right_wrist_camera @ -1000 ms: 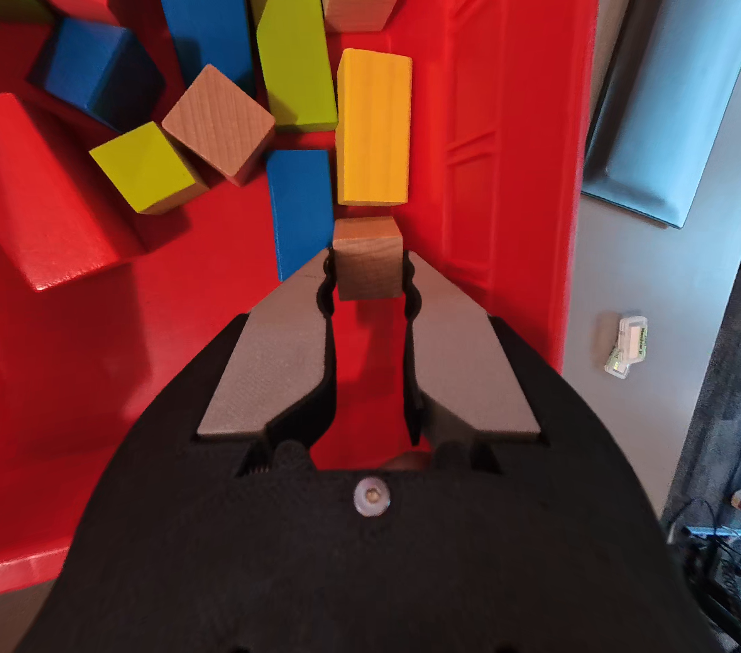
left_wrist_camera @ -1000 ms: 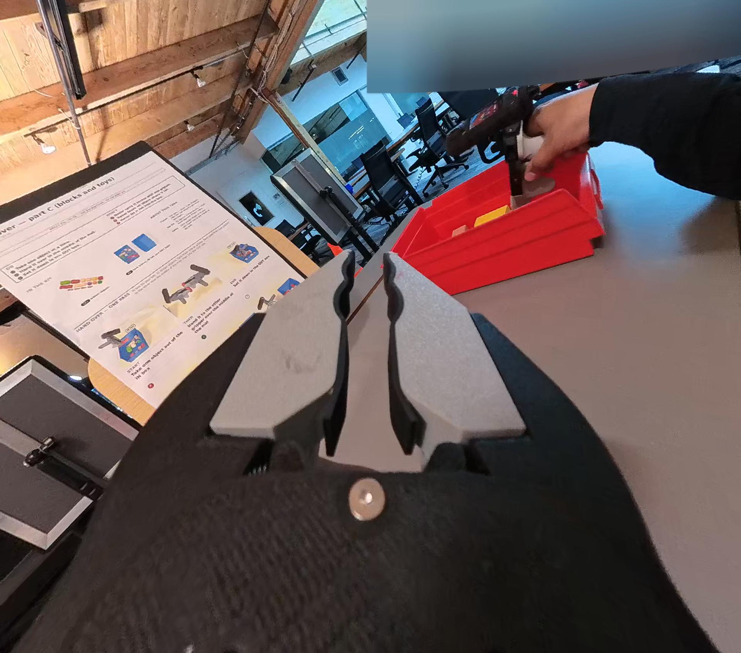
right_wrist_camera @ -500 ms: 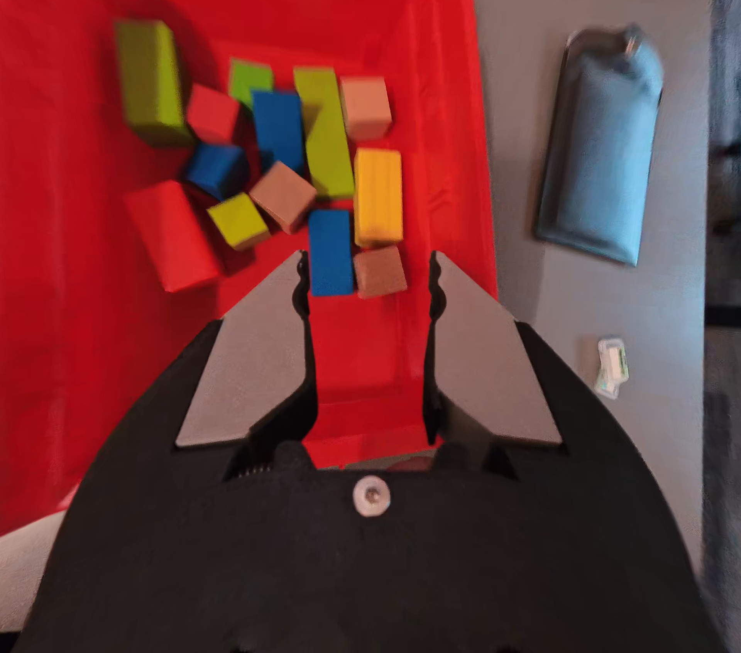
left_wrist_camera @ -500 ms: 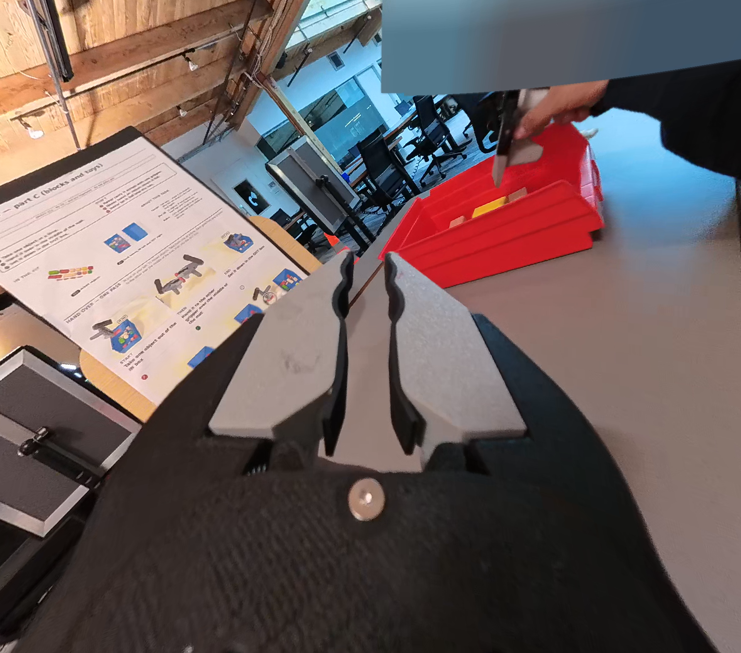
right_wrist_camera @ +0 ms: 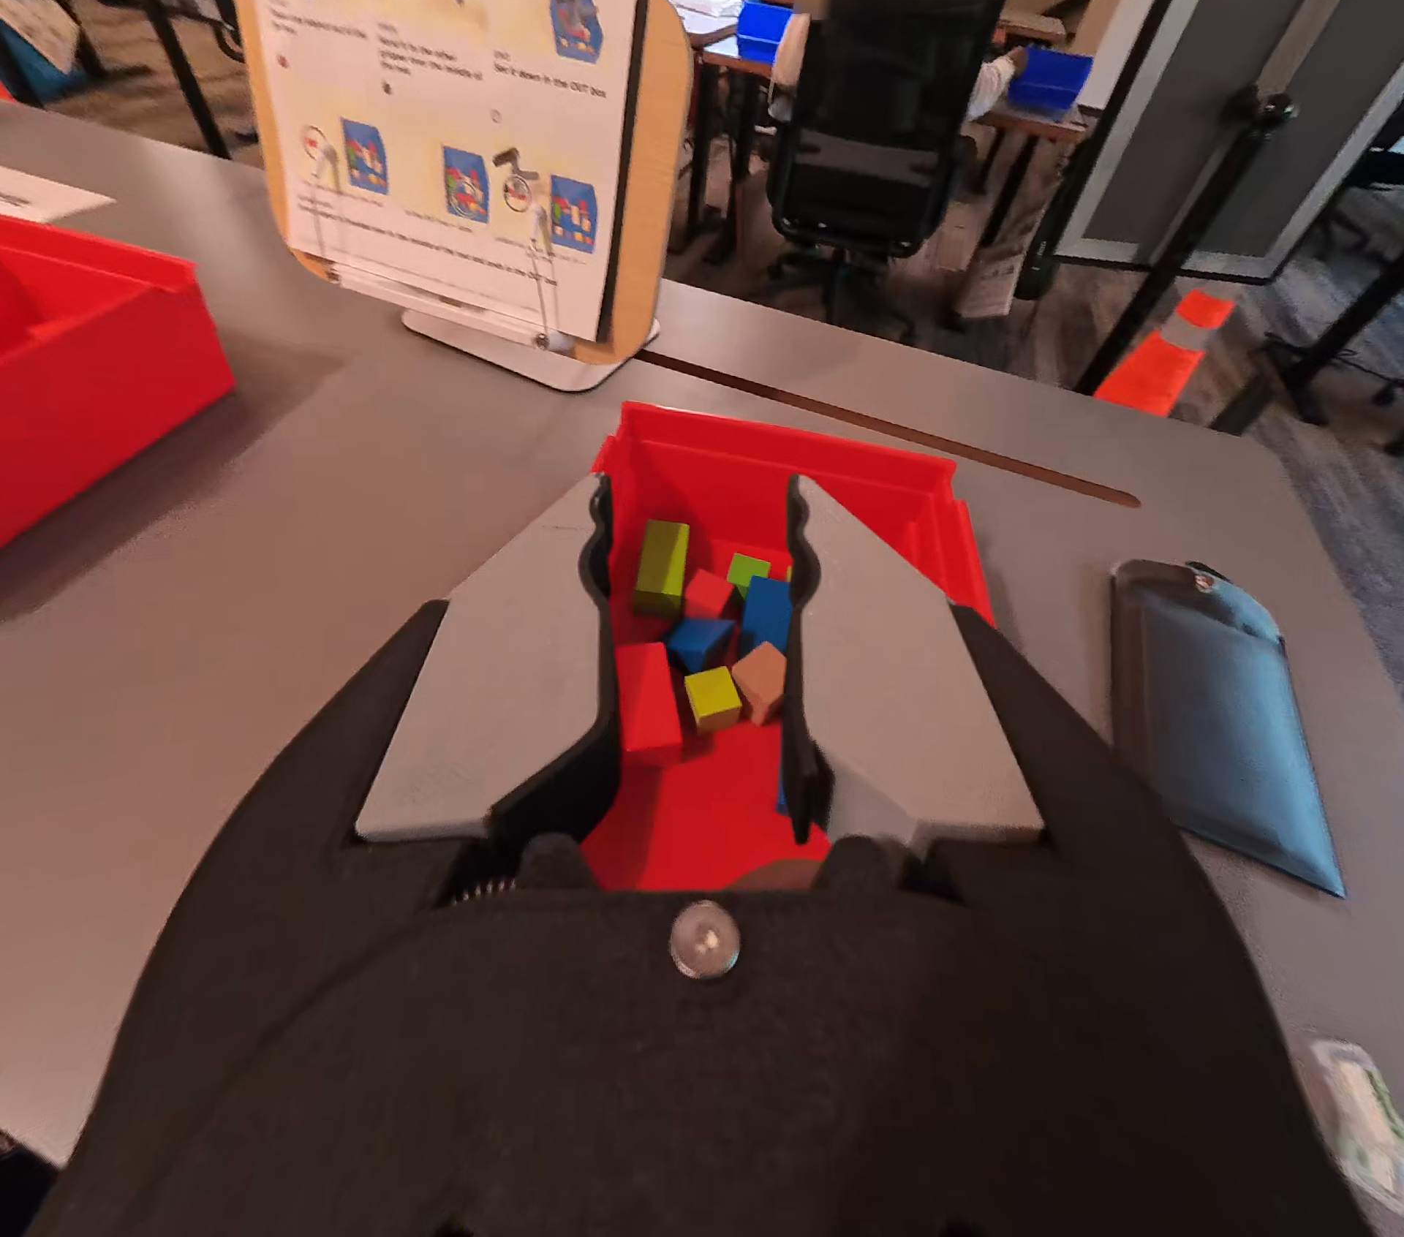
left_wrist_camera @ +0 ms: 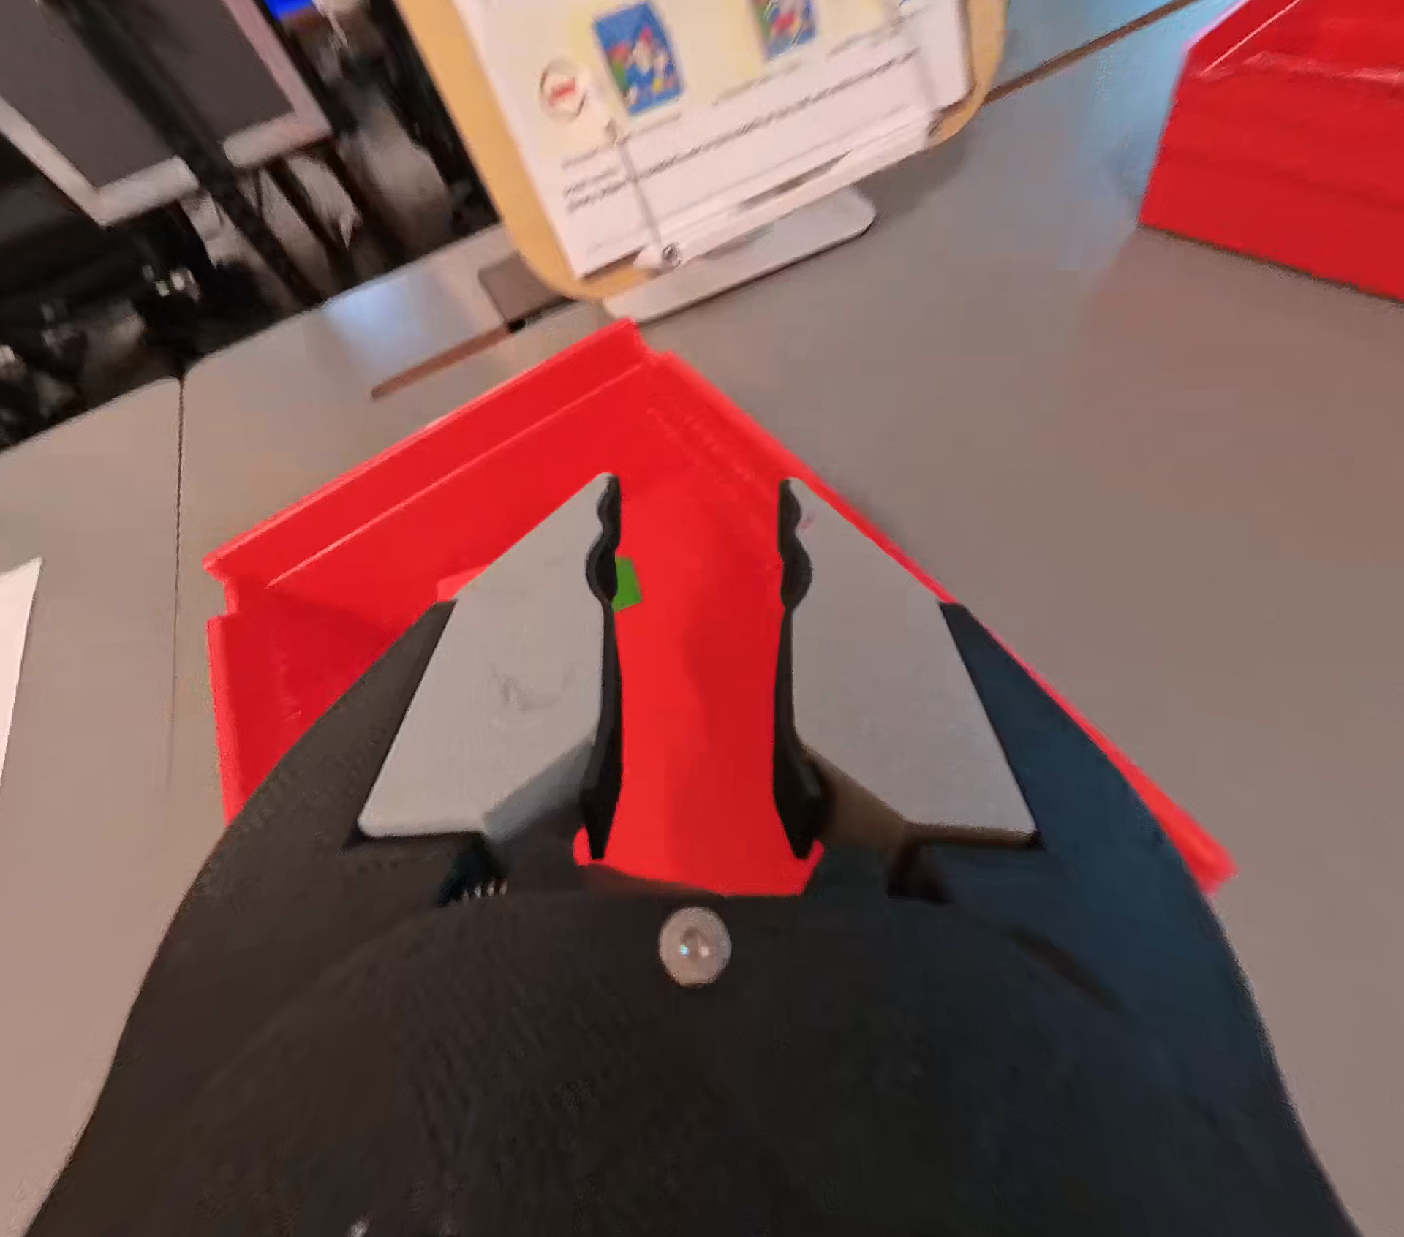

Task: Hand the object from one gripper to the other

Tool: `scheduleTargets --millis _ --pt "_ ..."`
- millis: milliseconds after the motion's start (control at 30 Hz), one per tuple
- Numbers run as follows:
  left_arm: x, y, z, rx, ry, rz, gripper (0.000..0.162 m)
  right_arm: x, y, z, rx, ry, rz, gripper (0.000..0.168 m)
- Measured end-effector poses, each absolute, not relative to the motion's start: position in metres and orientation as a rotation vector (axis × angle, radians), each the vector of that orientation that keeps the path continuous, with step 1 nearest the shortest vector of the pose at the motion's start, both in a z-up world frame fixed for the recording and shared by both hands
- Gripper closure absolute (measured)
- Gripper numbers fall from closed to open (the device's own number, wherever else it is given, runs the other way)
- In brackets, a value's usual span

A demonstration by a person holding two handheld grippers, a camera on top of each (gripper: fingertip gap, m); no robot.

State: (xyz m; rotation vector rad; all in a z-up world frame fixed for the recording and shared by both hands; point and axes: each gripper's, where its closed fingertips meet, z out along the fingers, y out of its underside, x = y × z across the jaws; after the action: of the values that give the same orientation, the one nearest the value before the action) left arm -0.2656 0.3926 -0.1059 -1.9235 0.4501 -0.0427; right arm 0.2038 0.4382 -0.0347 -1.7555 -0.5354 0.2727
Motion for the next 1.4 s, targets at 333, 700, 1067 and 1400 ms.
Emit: scheduleTargets --millis 333,700,1067,1400 --pt "-0.302 0.455 -0.207 -2.472 0.890 -0.027 0.122 0.191 0.437 -0.040 -1.759 -0.591 0.278 0.125" --pt "-0.324 0.459 -0.250 -2.437 1.776 0.320 0.109 0.190 0.447 -0.055 -1.803 -0.620 0.276 0.124" --pt "-0.325 0.466 -0.250 -2.385 1.800 0.369 0.130 0.189 0.447 -0.054 -1.794 -0.636 0.312 0.124" --pt "-0.242 0.430 -0.088 -1.662 0.987 -0.174 0.131 0.097 0.401 -0.054 -1.687 -0.912 0.731 0.118"
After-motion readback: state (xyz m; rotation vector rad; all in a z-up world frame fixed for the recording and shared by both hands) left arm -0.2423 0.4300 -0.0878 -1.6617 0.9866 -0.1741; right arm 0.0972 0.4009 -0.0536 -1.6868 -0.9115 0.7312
